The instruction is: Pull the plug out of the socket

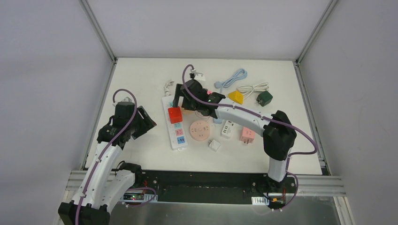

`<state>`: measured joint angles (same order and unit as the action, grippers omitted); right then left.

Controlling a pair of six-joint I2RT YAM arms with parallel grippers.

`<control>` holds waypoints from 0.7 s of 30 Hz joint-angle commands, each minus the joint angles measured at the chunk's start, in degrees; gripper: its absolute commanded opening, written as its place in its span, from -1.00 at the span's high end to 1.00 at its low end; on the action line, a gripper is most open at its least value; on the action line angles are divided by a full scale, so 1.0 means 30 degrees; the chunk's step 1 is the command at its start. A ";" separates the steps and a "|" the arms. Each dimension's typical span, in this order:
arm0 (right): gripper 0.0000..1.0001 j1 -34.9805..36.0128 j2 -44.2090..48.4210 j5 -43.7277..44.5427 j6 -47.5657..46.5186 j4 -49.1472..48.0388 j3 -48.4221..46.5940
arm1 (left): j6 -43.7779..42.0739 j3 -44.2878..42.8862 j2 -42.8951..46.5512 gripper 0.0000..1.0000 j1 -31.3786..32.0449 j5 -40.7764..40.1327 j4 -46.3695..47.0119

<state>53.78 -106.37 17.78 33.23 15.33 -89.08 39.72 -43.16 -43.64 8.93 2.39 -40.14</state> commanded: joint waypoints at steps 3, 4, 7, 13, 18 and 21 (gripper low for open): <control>-0.99 0.1945 -0.1359 0.1705 -0.1841 0.2417 -0.2532 | 0.0337 -0.0076 -0.0168 -0.21 -0.0076 -0.1454 -0.0676; -0.99 0.2114 -0.1750 0.1875 -0.1856 0.2722 -0.2962 | 0.0365 -0.0126 -0.0169 -0.21 -0.0076 -0.1682 -0.0872; -0.99 0.2639 -0.2883 0.2305 -0.2127 0.3172 -0.4019 | 0.0385 -0.0203 -0.0226 -0.21 -0.0076 -0.1952 -0.1256; -0.95 0.2534 -0.4767 0.1814 -0.1716 0.4522 -0.6254 | 0.0367 -0.0146 -0.0585 -0.22 -0.0094 -0.1624 -0.1239; -0.77 0.2547 -0.6627 0.1737 -0.1067 0.7009 -0.9047 | 0.0484 -0.0064 -0.1257 -0.21 -0.0127 -0.1036 -0.1068; -0.70 0.2561 -0.7758 0.2211 -0.0547 0.8809 -1.0698 | 0.0606 0.0090 -0.1595 -0.21 -0.0185 -0.0835 -0.1021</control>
<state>61.47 -126.78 22.31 29.17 33.71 -114.19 40.21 -43.16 -47.46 8.91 -0.86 -42.83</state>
